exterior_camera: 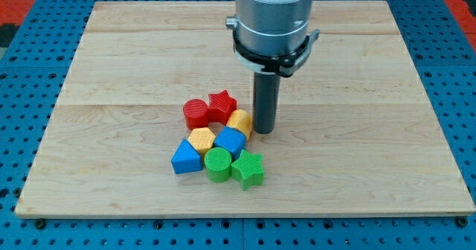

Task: Separate the red circle and the red star from the group of blocks

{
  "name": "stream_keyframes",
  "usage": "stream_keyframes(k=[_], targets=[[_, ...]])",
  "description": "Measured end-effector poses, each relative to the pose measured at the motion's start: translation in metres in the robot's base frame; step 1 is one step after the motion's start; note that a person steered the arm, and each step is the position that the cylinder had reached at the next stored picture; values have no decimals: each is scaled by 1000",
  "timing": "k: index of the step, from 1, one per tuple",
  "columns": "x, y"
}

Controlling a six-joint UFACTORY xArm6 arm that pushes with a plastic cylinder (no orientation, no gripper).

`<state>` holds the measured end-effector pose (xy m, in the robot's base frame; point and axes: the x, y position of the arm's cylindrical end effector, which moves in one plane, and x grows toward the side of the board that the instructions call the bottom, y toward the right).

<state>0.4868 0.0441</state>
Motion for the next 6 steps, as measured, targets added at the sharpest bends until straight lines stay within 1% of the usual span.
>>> stream_keyframes(k=[1, 2, 3, 4, 5, 6], targets=[[-10, 35], [-78, 88], [-142, 61], [-143, -17], [-124, -66], [-95, -105]])
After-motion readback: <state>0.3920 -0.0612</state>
